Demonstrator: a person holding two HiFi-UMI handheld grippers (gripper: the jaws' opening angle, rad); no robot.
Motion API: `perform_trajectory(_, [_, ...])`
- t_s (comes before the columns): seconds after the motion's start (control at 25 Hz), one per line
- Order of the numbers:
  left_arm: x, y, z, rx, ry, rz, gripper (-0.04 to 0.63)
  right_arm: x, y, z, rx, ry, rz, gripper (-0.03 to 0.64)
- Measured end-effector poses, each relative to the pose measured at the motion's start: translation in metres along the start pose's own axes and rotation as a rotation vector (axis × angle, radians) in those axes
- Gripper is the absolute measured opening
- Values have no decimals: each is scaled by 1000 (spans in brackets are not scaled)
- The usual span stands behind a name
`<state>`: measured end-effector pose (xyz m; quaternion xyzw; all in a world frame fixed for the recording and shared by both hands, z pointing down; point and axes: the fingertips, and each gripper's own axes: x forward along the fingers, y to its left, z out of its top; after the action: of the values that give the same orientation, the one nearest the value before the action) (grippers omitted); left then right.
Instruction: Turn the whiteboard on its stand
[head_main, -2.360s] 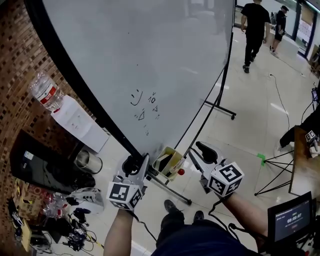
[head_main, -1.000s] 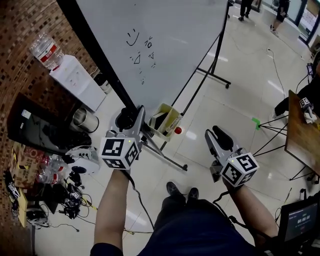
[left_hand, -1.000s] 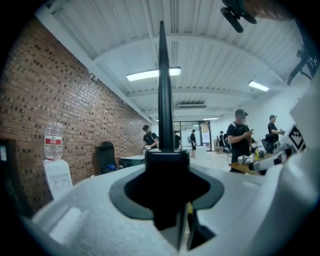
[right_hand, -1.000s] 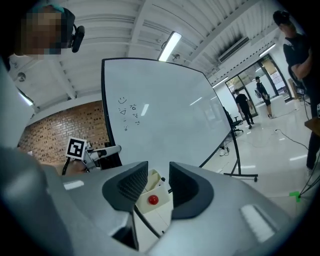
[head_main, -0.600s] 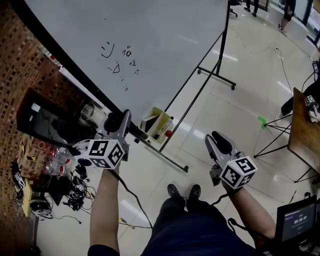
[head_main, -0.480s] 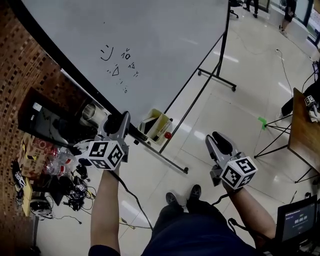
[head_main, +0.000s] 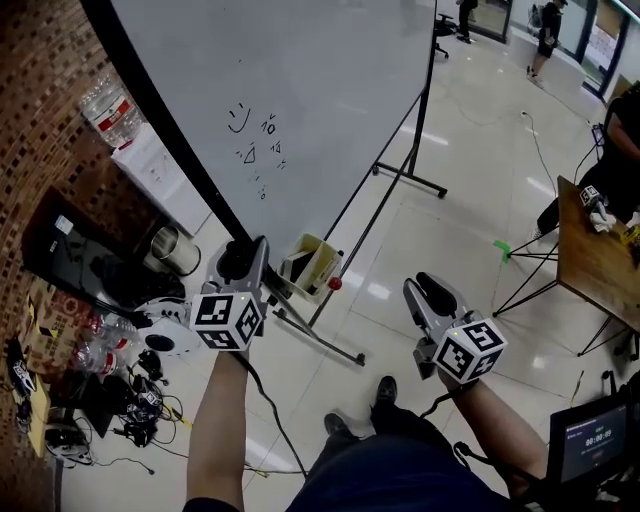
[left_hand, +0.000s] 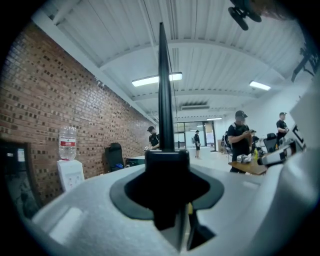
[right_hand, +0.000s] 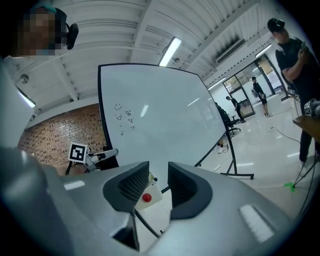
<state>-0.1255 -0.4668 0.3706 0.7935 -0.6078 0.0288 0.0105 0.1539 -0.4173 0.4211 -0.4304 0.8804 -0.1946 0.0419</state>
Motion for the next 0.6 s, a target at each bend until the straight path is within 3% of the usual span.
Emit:
perform_trajectory(0.32, [-42, -14, 4, -3, -46, -31, 163, -28, 39, -16, -34, 19, -49, 114])
perform_trajectory(0.6, [-73, -18, 9, -7, -38, -22, 163, -49, 56, -21, -16, 33, -34, 113])
